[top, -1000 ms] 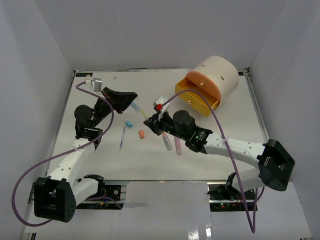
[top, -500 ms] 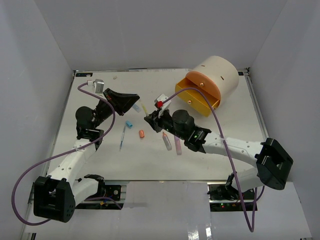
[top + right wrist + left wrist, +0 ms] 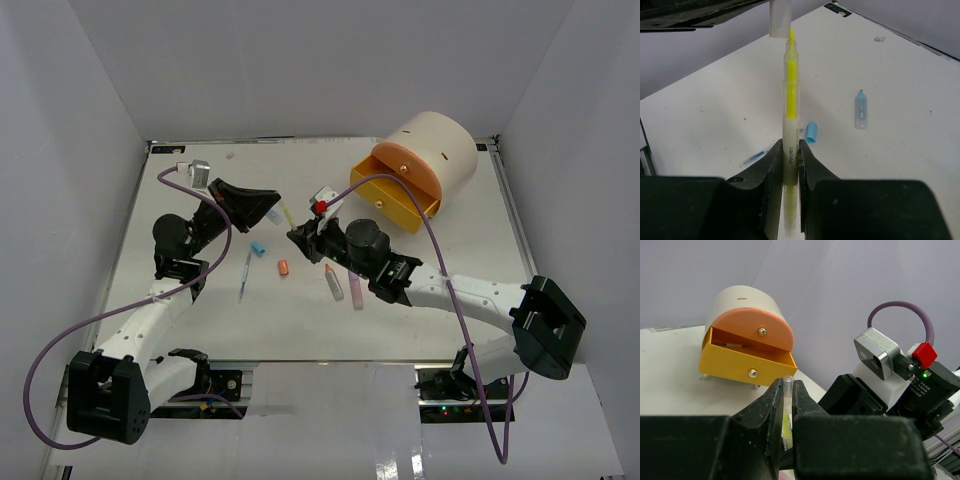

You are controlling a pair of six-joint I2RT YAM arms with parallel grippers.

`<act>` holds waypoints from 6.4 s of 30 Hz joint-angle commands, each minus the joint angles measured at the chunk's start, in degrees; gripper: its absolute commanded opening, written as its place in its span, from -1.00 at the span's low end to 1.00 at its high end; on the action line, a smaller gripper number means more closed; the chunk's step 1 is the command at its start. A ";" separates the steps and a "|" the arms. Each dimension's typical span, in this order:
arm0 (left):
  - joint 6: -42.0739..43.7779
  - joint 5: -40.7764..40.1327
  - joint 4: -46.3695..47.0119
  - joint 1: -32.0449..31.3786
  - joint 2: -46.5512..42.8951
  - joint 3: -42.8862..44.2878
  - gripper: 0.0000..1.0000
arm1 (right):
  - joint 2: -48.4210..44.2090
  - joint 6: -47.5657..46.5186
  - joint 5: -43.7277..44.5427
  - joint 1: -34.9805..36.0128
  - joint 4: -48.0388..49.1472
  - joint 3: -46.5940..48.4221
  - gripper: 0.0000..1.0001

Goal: Sort the stationery into containers
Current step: Close the pen cap on the pen.

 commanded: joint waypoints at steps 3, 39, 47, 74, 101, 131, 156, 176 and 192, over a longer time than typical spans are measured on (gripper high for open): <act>-0.01 -0.64 1.05 -0.34 -0.20 -0.21 -1.00 | -0.75 0.61 -0.13 0.15 4.77 1.87 -0.84; -0.45 -2.31 2.54 -0.25 -0.02 -1.53 -1.00 | -2.33 1.14 -2.94 0.15 1.70 -0.59 -0.85; -0.27 -2.75 2.63 -0.25 -0.28 -1.80 -1.00 | -2.33 1.40 -3.29 0.15 1.87 -1.21 -0.85; -1.59 -1.95 4.74 -0.16 0.33 -2.32 -1.00 | -2.51 1.23 -1.62 0.15 3.19 -0.68 -0.85; -4.58 -1.25 5.97 -0.25 1.12 -2.50 -1.00 | -1.89 1.32 -2.50 0.23 2.93 0.46 -0.85; -6.78 -0.72 7.38 -0.52 1.39 -2.76 -1.00 | -1.80 1.23 -2.06 0.15 3.10 -0.15 -0.85; -6.16 -2.83 5.00 -0.52 1.12 -2.68 -1.00 | -2.33 2.19 -3.12 0.15 3.37 -1.91 -0.85; -6.95 -2.48 5.44 -0.43 1.12 -2.68 -1.00 | -1.63 2.20 -2.59 0.15 2.05 -2.00 -0.85; -6.95 -0.73 7.20 -0.34 1.12 -2.85 -1.00 | -1.72 2.20 -1.53 0.15 1.35 -1.30 -0.85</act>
